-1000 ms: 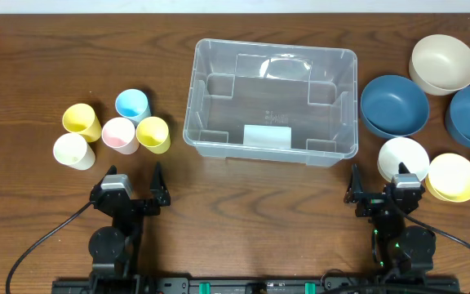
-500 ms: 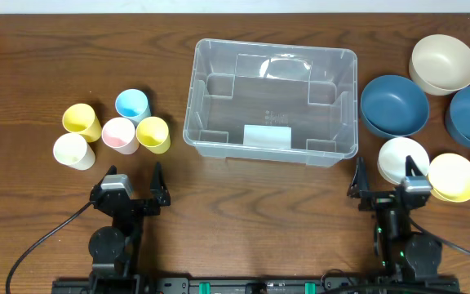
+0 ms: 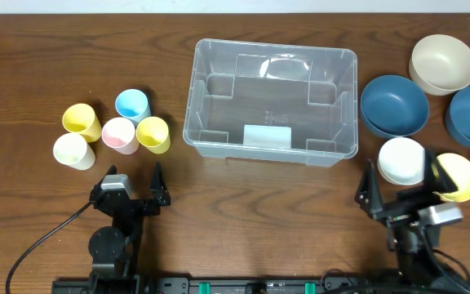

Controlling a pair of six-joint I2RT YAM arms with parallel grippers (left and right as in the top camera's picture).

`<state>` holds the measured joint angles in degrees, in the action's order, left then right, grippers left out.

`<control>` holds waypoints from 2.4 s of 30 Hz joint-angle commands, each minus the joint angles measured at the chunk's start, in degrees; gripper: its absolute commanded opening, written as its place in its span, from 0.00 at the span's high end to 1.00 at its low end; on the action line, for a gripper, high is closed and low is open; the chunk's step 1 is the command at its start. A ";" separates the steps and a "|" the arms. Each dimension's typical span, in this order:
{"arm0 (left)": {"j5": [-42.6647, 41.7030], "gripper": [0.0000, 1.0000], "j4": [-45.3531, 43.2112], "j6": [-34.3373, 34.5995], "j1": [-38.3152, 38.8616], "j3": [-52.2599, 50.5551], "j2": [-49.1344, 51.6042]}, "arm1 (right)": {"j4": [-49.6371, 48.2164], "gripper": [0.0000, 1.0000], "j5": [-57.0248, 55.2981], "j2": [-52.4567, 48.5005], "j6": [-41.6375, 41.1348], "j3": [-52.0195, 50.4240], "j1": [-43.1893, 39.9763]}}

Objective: Pack container
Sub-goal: 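Move the right gripper to the blue bowl at the right, then grasp the blue bowl rim with the right gripper and lift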

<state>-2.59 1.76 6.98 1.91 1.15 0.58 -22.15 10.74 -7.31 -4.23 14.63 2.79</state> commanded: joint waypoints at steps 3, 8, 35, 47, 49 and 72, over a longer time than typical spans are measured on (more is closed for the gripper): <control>0.92 0.02 2.25 -0.96 -0.35 -0.92 -0.31 | 14.36 0.01 -0.20 -15.78 5.81 19.87 -0.66; 0.92 0.02 2.27 -0.98 -0.35 -0.92 -0.31 | 37.40 0.01 8.92 -36.20 5.55 40.59 -0.70; 0.92 0.02 2.27 -0.96 -0.35 -0.92 -0.28 | 59.45 0.01 0.46 -72.54 -32.50 48.68 -26.51; 0.90 0.02 2.27 -0.96 -0.35 -0.92 -0.28 | 62.42 0.01 -2.36 -86.44 -31.89 60.98 -26.51; 0.92 0.02 2.27 -0.96 -0.35 -0.92 -0.28 | 64.26 0.01 -2.38 -89.74 -31.91 63.43 -26.51; 0.92 0.02 2.27 -0.96 -0.35 -0.92 -0.28 | 63.52 0.01 -6.05 -104.91 -31.17 65.13 -26.51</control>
<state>-2.59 1.80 7.01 1.91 1.17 0.60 41.47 6.74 -110.65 -35.57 78.81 -23.49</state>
